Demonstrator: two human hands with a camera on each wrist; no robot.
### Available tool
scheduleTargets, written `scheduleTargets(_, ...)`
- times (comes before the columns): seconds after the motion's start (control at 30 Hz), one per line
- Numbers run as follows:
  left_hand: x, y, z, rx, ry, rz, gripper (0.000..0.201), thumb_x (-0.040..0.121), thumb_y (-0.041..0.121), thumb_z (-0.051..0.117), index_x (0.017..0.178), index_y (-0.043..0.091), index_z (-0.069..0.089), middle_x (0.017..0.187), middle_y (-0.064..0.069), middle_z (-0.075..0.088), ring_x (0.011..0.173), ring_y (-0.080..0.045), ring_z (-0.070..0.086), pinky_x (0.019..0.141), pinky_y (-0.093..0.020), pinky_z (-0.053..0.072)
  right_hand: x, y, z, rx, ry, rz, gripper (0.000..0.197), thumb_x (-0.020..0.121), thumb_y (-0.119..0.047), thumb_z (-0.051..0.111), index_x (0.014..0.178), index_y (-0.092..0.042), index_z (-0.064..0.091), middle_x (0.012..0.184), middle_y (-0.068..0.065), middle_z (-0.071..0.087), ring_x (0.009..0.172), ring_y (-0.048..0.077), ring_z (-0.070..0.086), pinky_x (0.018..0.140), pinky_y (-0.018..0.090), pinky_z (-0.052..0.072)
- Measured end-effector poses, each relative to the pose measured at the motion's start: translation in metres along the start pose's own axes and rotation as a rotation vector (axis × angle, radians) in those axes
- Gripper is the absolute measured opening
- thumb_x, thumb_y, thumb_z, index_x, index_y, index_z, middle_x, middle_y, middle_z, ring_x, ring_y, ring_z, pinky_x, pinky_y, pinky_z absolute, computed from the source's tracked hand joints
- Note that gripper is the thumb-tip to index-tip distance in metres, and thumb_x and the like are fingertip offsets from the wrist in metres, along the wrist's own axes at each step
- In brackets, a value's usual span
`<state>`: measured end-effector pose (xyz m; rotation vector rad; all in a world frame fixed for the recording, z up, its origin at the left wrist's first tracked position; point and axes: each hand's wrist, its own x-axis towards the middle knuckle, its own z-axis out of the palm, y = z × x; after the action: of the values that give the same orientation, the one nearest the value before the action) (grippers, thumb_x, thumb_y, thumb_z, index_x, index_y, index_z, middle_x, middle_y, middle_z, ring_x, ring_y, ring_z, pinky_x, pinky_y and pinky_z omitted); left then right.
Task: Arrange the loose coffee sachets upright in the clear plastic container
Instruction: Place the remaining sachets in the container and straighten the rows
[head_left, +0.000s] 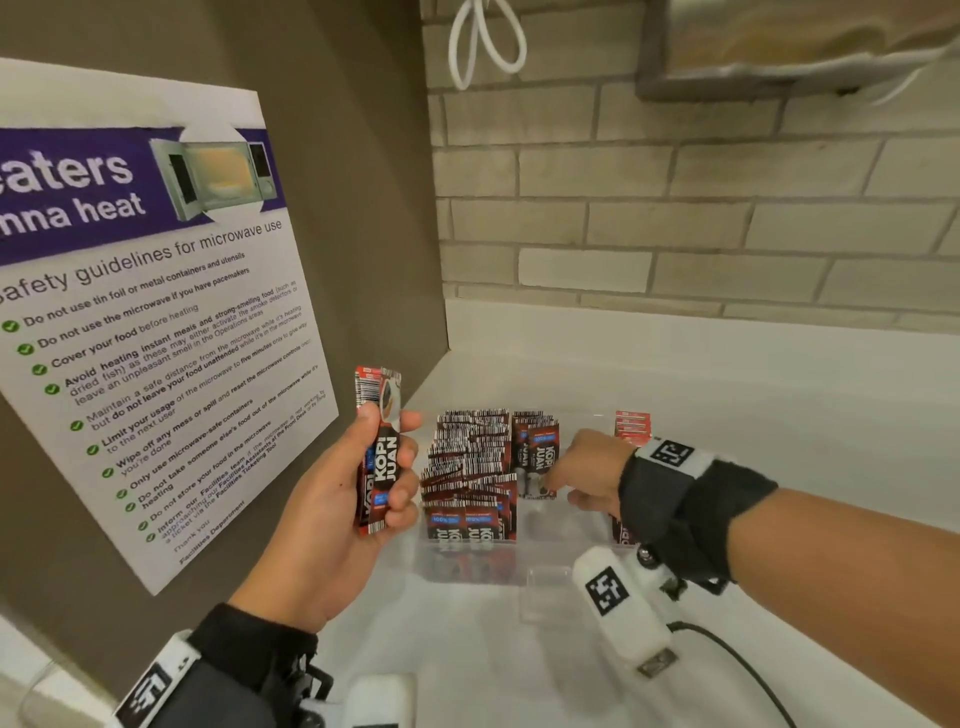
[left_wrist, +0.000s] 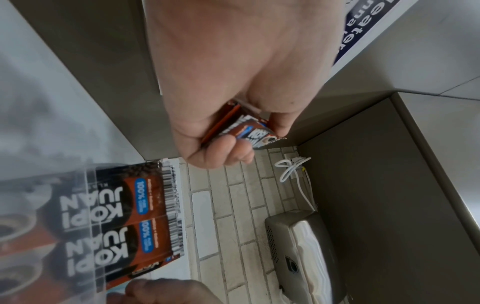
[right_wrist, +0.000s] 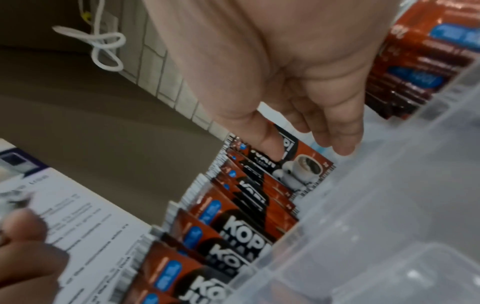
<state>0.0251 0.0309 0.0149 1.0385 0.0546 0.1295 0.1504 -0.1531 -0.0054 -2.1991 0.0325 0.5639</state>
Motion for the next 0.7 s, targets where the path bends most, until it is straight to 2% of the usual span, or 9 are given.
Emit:
scheduleTargets(0.1,-0.001,0.0,-0.004,0.02,0.004,0.008,0.041,0.089,0.042,0.044,0.103,0.007,0.062,0.068,0.001,0.047,0.046,-0.007,0.036,0.038,-0.017,0.033,0.004,0.004,-0.001,-0.016,-0.032,0.001,0.038,0.084,-0.003,0.057,0.121,0.003,0.051,0.085,0.004,0.053,0.093,0.022,0.054,0.079,0.029,0.049)
scheduleTargets(0.17,-0.001,-0.001,-0.007,0.026,0.008,0.008,0.041,0.087,0.042,0.045,0.103,0.007,0.061,0.068,0.0,0.046,0.045,-0.008,0.037,0.038,-0.017,0.033,0.005,0.004,-0.001,-0.029,-0.019,0.0,0.027,0.084,-0.004,0.058,0.111,-0.004,0.055,0.091,0.006,0.052,0.089,0.02,0.052,0.075,0.029,0.048)
scheduleTargets(0.23,-0.002,-0.002,-0.009,0.03,0.011,0.008,0.043,0.084,0.044,0.05,0.103,0.007,0.061,0.068,0.0,0.046,0.045,-0.008,0.037,0.038,-0.018,0.033,0.004,0.0,0.002,-0.1,0.026,0.002,0.007,0.086,-0.009,0.059,0.093,-0.007,0.057,0.099,0.01,0.056,0.089,0.022,0.057,0.077,0.028,0.05)
scheduleTargets(0.27,-0.002,-0.002,-0.009,0.031,0.007,0.009,0.045,0.081,0.046,0.053,0.103,0.007,0.062,0.068,0.0,0.046,0.045,-0.008,0.038,0.038,-0.018,0.034,0.004,-0.002,0.003,-0.145,0.043,0.003,0.009,0.088,-0.012,0.059,0.093,-0.005,0.059,0.101,0.012,0.061,0.092,0.023,0.06,0.081,0.029,0.051)
scheduleTargets(0.33,-0.002,-0.003,-0.01,0.037,0.004,0.012,0.044,0.082,0.045,0.054,0.103,0.008,0.062,0.068,0.0,0.047,0.045,-0.008,0.038,0.038,-0.018,0.034,0.005,-0.003,0.005,-0.172,0.057,0.005,0.023,0.087,-0.016,0.06,0.104,0.0,0.064,0.107,0.015,0.066,0.099,0.027,0.065,0.09,0.033,0.052)
scheduleTargets(0.47,-0.001,-0.004,-0.01,0.038,0.025,0.002,0.04,0.088,0.041,0.045,0.101,0.008,0.062,0.067,0.0,0.046,0.044,-0.007,0.037,0.038,-0.018,0.033,0.008,-0.004,0.009,-0.122,0.014,-0.003,0.032,0.08,-0.018,0.068,0.106,0.0,0.063,0.103,0.014,0.067,0.095,0.028,0.065,0.089,0.038,0.054)
scheduleTargets(0.6,-0.001,-0.003,-0.011,0.022,0.024,-0.01,0.04,0.087,0.042,0.047,0.101,0.008,0.062,0.067,0.0,0.046,0.044,-0.008,0.036,0.038,-0.018,0.033,0.011,-0.005,0.013,-0.098,0.016,-0.011,0.026,0.084,-0.017,0.065,0.105,-0.002,0.063,0.098,0.015,0.065,0.087,0.027,0.062,0.091,0.038,0.053)
scheduleTargets(0.63,-0.001,-0.003,-0.011,0.019,0.019,-0.012,0.041,0.085,0.043,0.05,0.101,0.008,0.062,0.067,0.0,0.046,0.044,-0.008,0.036,0.038,-0.018,0.033,0.013,-0.004,0.013,-0.091,0.02,-0.016,0.025,0.086,-0.017,0.062,0.105,-0.002,0.062,0.101,0.016,0.066,0.089,0.028,0.062,0.091,0.039,0.052)
scheduleTargets(0.7,0.0,-0.003,-0.013,0.012,0.002,-0.012,0.049,0.073,0.048,0.068,0.1,0.008,0.064,0.067,0.0,0.047,0.044,-0.008,0.037,0.038,-0.018,0.034,0.015,-0.004,0.015,-0.088,0.028,-0.019,0.024,0.089,-0.017,0.058,0.107,-0.002,0.06,0.105,0.016,0.066,0.092,0.027,0.063,0.091,0.037,0.052)
